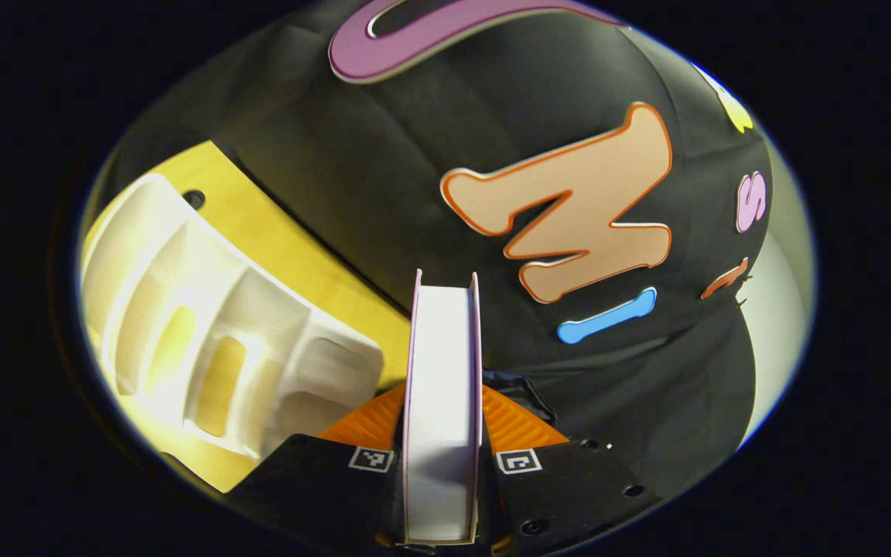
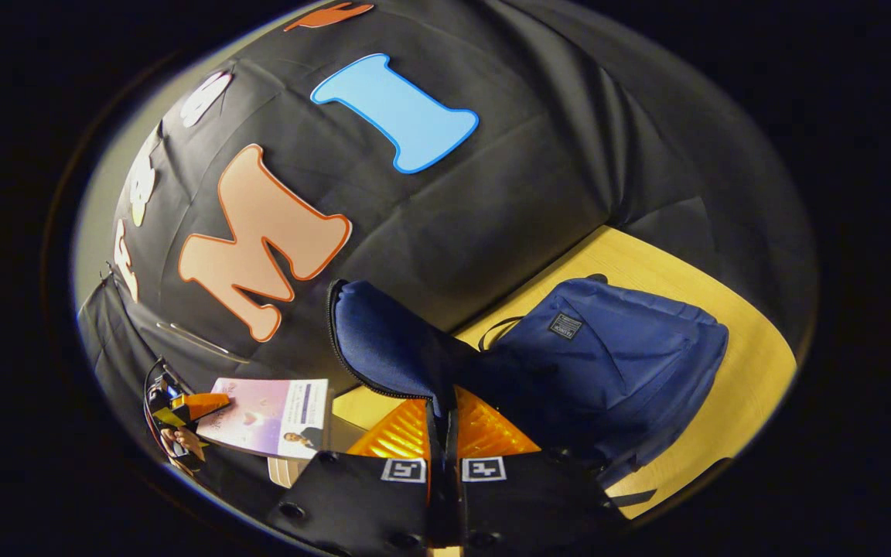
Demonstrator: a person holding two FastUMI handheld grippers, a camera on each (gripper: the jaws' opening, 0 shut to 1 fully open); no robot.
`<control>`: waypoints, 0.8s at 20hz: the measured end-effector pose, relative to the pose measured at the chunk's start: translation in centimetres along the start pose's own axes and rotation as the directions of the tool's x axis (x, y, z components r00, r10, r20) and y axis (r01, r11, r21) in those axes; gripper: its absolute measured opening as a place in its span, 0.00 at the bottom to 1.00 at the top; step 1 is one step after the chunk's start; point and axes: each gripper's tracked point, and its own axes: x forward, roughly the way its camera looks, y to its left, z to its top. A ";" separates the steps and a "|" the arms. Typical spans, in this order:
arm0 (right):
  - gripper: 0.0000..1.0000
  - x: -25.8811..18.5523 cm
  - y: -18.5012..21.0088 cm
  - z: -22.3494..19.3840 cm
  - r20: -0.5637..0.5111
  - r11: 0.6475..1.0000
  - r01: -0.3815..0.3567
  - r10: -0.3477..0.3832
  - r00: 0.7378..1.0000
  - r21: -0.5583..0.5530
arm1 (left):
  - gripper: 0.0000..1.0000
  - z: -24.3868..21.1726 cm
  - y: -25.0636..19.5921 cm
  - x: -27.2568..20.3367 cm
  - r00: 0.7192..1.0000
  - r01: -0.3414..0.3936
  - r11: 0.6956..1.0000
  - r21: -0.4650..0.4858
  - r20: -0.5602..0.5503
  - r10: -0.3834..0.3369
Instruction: Open the schoolbag, grab two books from the bookshelf and put them into the schoolbag.
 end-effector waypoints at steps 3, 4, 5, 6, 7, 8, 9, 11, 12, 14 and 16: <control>0.05 -0.1 0.2 0.3 -0.006 1.000 -0.010 0.010 1.000 -0.006 | 0.34 -3.6 0.1 4.4 0.998 -0.034 0.999 -0.014 -0.049 0.033; 0.05 -0.1 0.2 0.5 -0.006 1.000 -0.012 0.012 1.000 -0.008 | 0.34 -4.9 0.5 5.8 0.997 -0.053 0.998 -0.017 -0.065 0.052; 0.05 -0.1 0.3 0.5 -0.006 1.000 -0.017 0.017 1.000 -0.009 | 0.34 -6.1 0.9 7.1 0.995 -0.071 0.997 -0.022 -0.078 0.069; 0.03 -0.1 0.2 0.6 -0.007 1.000 -0.020 0.020 1.000 -0.009 | 0.34 -7.2 1.1 8.4 0.993 -0.085 0.996 -0.035 -0.083 0.082; 0.03 -0.1 0.2 0.7 -0.010 1.000 -0.026 0.026 1.000 -0.004 | 0.34 -8.2 1.2 9.7 0.992 -0.093 0.994 -0.051 -0.092 0.088; 0.02 0.0 0.2 0.7 -0.014 1.000 -0.031 0.031 0.999 -0.002 | 0.34 -9.4 1.4 10.7 0.990 -0.094 0.993 -0.072 -0.110 0.086; 0.02 0.0 0.1 0.7 -0.017 0.999 -0.035 0.035 0.999 -0.001 | 0.34 -10.7 1.4 11.7 0.987 -0.096 0.991 -0.092 -0.135 0.083; 0.02 0.1 0.2 0.8 -0.017 0.999 -0.042 0.042 0.999 -0.009 | 0.34 -12.9 1.7 13.8 0.982 -0.116 0.987 -0.114 -0.162 0.097; 0.03 0.2 0.3 0.9 -0.016 0.999 -0.047 0.046 0.999 -0.012 | 0.36 -13.9 2.1 14.7 0.979 -0.133 0.985 -0.113 -0.173 0.112; 0.05 0.1 0.4 0.8 -0.020 0.998 -0.056 0.056 0.998 -0.015 | 0.36 -15.7 2.1 16.5 0.976 -0.138 0.981 -0.136 -0.188 0.112; 0.02 0.1 0.6 0.7 -0.020 0.998 -0.067 0.066 0.998 -0.011 | 0.35 -17.0 1.2 18.1 0.976 -0.117 0.976 -0.183 -0.201 0.079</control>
